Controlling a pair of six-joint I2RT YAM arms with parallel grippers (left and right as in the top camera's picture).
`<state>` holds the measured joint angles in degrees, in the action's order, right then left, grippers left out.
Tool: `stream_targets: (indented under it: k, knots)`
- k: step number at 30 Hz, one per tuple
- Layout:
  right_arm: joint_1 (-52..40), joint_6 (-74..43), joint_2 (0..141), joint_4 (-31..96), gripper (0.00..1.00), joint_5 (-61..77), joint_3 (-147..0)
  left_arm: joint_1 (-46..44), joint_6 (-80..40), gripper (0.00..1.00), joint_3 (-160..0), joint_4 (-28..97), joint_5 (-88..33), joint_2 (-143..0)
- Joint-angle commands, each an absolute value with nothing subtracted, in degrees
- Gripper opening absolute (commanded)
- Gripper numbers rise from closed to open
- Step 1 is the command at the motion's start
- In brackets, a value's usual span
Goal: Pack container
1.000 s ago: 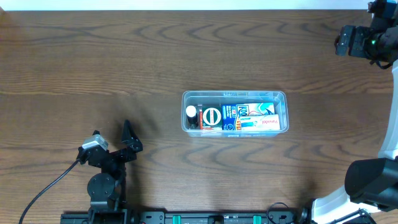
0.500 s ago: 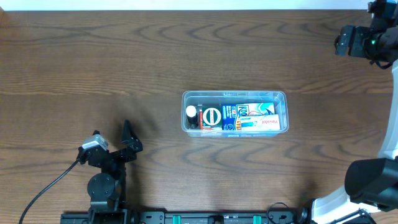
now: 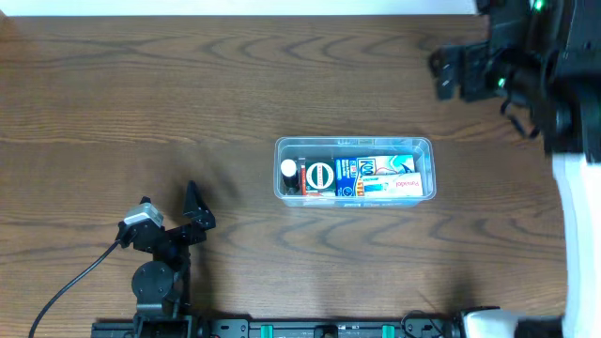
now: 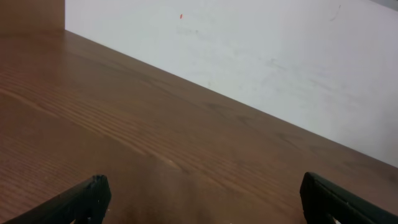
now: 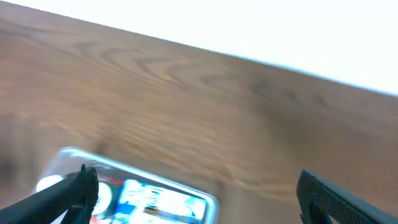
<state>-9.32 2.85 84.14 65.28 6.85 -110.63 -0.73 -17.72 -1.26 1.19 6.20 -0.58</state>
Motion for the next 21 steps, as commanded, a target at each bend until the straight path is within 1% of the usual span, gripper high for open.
stream_targets:
  k: [1,4,7,12,16,21]
  knots:
    - [-13.6,2.3,78.8,65.1,0.99,6.4,-108.3,-0.3,-16.5,0.98,-0.2,3.6,6.9,-0.2]
    - [-15.4,2.7,72.6,61.7,0.99,6.0,-102.5,-0.3,-16.5,0.98,-0.2,3.6,6.9,-0.2]
    - [-14.7,2.9,65.1,53.3,0.99,6.0,-92.6,-0.3,-16.5,0.98,-0.2,3.6,6.9,-0.2]
    - [-9.6,3.3,51.3,33.4,0.99,6.0,-70.7,-0.3,-16.5,0.98,-0.2,3.6,6.9,-0.2]
    - [-5.3,3.3,41.3,21.1,0.99,6.0,-54.8,-0.3,-16.5,0.98,-0.2,3.6,6.9,-0.2]
    - [-3.3,3.3,29.9,9.1,0.99,6.0,-36.6,-0.3,-16.5,0.98,-0.2,3.6,6.9,-0.2]
